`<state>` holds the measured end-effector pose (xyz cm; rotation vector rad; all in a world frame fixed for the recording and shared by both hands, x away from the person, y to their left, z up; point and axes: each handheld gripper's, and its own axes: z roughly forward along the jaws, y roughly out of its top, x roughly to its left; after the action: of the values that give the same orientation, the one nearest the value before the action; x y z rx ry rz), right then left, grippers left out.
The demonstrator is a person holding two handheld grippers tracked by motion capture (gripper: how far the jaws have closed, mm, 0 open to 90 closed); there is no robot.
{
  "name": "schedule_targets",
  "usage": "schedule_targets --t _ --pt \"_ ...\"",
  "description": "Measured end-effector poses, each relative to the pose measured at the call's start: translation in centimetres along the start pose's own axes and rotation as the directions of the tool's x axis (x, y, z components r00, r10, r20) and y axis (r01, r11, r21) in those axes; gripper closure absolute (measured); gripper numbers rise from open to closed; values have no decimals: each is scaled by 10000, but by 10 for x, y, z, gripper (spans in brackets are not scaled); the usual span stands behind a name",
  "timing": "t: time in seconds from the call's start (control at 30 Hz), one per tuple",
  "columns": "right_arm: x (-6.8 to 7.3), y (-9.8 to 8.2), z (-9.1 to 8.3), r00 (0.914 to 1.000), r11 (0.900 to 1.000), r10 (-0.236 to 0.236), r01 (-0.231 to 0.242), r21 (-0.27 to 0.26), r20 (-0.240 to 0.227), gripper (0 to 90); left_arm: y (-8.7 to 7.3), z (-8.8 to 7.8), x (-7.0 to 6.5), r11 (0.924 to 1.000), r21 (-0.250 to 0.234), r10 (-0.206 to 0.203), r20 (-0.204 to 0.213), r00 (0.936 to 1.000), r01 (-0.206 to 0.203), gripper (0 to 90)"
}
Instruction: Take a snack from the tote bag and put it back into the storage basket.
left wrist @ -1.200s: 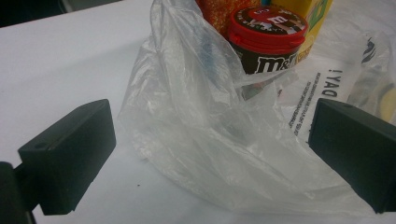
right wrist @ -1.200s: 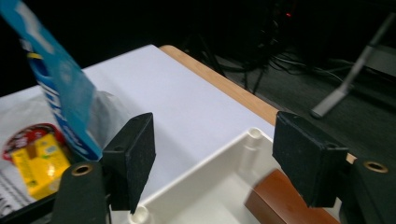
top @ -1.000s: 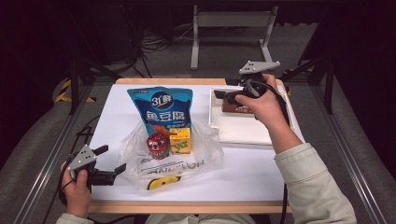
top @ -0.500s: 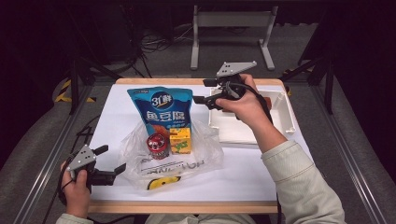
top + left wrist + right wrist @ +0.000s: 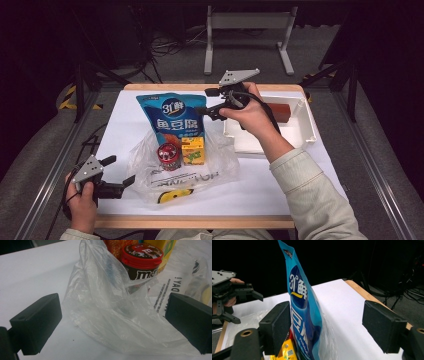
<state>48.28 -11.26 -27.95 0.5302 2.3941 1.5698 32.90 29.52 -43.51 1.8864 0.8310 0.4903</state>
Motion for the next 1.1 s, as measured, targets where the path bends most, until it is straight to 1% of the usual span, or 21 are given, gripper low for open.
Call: schedule_targets --t 0.1,0.13,0.3,0.37,0.47,0.57,0.77,0.93,1.03,1.1 --pt "0 -1 4 10000 10000 9 -9 -80 -44 242 0 0 -1 10000 -7 -52 16 10000 52 14" --pt "0 -1 6 10000 9999 -28 28 -120 -39 243 0 0 0 10000 14 24 11 10000 -24 13" --pt "2 -4 14 9997 9997 -191 189 -144 -146 249 0 1 0 10000 -7 -54 43 10000 54 13" --pt "4 -5 17 9996 9997 -216 214 -130 -188 249 0 1 0 10000 31 18 46 10000 -19 13" --pt "5 -7 25 9993 9997 -247 247 -35 -278 250 0 1 0 10000 8 -44 51 10000 44 13" --pt "5 -9 30 9992 9997 -237 236 -9 -334 252 0 0 0 10000 27 22 73 10000 -22 14" --pt "6 -12 39 9987 9997 -228 230 36 -453 259 0 1 0 10000 14 27 84 10000 -27 14" --pt "7 -14 48 9980 9992 -342 352 185 -523 290 0 1 0 10000 17 32 92 10000 -33 14" --pt "7 -15 53 9971 9990 -403 414 164 -641 305 0 1 0 10000 7 21 93 10000 -22 14" --pt "7 -15 54 9968 9989 -424 435 153 -679 310 -1 1 0 10000 -7 14 88 10000 -14 14"
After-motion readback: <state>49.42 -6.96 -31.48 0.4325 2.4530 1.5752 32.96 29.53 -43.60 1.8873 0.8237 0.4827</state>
